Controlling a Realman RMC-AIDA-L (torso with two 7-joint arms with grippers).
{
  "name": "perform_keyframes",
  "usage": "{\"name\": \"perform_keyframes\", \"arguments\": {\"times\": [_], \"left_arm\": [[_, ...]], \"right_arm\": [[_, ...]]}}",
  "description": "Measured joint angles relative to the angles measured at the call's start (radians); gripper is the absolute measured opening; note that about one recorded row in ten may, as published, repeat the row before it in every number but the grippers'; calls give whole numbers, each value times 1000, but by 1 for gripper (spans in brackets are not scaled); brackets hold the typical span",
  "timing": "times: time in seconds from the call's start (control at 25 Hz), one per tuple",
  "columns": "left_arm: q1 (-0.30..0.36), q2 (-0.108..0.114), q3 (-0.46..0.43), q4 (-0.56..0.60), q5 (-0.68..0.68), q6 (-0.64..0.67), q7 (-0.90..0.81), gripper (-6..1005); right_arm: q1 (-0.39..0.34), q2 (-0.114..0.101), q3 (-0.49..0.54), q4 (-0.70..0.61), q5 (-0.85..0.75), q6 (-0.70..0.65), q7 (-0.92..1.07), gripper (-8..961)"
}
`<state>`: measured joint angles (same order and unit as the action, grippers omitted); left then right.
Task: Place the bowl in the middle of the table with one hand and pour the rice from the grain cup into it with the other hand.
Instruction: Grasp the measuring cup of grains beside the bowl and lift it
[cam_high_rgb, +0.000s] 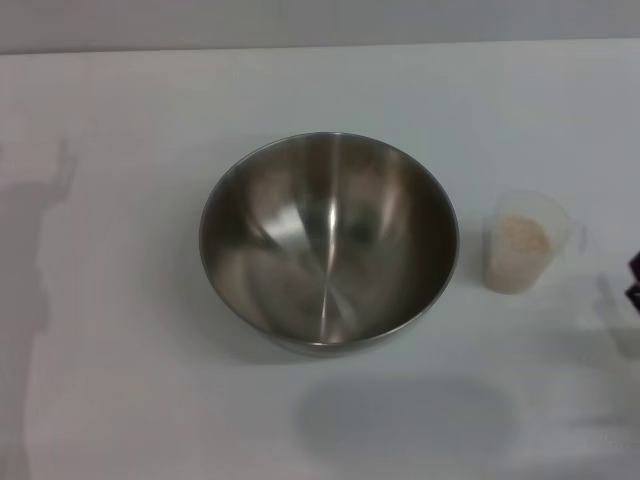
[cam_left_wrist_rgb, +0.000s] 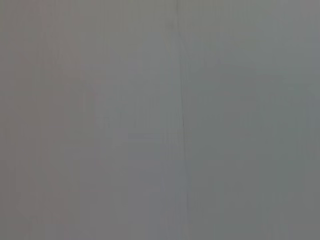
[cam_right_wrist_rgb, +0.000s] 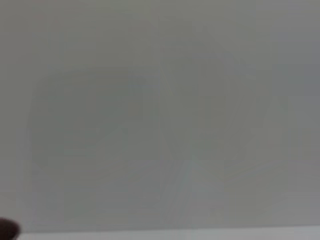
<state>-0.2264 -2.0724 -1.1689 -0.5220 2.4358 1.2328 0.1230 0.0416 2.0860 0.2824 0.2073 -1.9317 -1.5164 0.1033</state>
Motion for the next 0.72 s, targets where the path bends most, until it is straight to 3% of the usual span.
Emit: {"name": "perform_keyframes", "arguments": {"times": [0.72], "left_arm": [[-6,0,-8,14,2,5,-3,829]], "right_arm": [[78,0,-32,3,-1,145,1,847]]}}
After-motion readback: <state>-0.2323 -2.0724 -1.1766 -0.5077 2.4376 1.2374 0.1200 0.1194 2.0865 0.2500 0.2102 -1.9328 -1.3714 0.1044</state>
